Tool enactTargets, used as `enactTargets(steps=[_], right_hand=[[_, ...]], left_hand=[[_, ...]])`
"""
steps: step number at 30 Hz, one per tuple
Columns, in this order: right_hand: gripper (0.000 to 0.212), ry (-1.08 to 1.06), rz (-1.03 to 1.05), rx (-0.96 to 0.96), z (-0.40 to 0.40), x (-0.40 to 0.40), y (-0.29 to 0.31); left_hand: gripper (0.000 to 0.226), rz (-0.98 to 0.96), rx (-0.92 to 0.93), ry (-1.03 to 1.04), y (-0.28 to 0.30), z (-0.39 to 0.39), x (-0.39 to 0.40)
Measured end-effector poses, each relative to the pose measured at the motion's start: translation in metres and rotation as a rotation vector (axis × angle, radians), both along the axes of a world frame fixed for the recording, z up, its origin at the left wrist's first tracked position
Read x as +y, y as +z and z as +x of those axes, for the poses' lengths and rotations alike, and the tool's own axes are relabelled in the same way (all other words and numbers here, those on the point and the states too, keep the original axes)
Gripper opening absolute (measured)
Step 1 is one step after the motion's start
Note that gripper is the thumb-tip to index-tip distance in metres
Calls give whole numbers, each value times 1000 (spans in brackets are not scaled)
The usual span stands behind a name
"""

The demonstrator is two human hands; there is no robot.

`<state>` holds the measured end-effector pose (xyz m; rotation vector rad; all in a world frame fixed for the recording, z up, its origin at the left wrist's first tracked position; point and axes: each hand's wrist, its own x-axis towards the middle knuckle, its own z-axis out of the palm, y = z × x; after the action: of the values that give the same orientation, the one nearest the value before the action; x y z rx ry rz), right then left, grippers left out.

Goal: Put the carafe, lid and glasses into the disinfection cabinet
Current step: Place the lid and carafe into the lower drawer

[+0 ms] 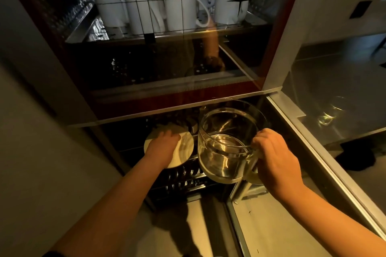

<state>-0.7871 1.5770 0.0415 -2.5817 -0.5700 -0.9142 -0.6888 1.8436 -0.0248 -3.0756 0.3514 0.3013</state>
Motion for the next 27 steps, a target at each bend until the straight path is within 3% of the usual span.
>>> enactTargets(steps=[6,16,27], right_hand=[[54,-8,23,25,0,3,-8],[68,0,-14,102,4,2,-19],[50,-25,29,114,15,4,-26]], left_hand=[[75,-18,-23,49,-16,3,4],[66,-64,-78,108,-33,12,-2],[64,-23,84,184,-43,38,-6]])
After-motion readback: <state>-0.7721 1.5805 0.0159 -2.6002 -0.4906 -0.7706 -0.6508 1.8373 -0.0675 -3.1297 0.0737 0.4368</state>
